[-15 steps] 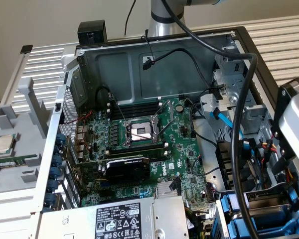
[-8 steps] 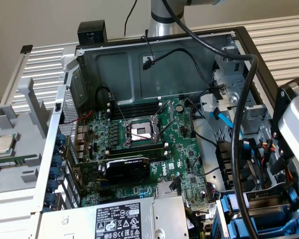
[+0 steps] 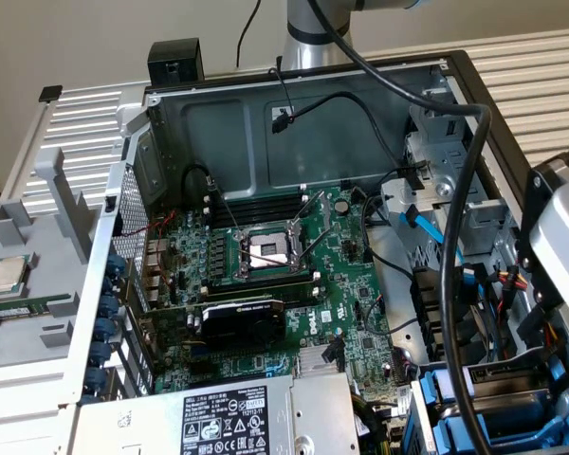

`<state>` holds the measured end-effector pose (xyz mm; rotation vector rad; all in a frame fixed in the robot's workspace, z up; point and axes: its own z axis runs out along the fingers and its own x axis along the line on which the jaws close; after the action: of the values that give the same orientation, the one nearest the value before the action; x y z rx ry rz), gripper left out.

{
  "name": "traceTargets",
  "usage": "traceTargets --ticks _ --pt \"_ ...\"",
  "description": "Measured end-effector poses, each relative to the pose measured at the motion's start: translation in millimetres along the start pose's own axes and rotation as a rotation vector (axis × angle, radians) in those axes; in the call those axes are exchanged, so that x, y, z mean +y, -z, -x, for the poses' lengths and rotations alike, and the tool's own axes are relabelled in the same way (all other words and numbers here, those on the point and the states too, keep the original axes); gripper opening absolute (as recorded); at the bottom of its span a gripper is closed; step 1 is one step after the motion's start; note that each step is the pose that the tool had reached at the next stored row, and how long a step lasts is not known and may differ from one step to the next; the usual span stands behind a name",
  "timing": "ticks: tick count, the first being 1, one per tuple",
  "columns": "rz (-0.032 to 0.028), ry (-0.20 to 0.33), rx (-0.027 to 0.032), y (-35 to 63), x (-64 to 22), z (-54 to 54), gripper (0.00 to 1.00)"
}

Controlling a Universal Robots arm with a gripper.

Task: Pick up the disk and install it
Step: 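Insert the first disk wire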

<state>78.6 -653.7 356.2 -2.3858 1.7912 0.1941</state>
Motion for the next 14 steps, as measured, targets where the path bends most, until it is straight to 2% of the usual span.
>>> traceTargets --ticks 1,2,4,8,12,14 --pt "0.0000 0.000 0.0001 0.1 0.0 -0.1 0.47" --pt "0.0000 0.000 0.0001 0.0 0.1 -0.2 0.40" --pt "-0.0007 0.000 -0.0022 -0.2 0.4 -1.3 0.40" --pt "0.0016 0.000 -0.0132 -1.0 1.1 -5.5 0.40" --pt "0.0063 0.004 -0.0321 -2.4 0.1 -6.8 0.40" --pt "0.0055 0.007 -0.0424 -3.3 -0.2 -7.4 0.40"
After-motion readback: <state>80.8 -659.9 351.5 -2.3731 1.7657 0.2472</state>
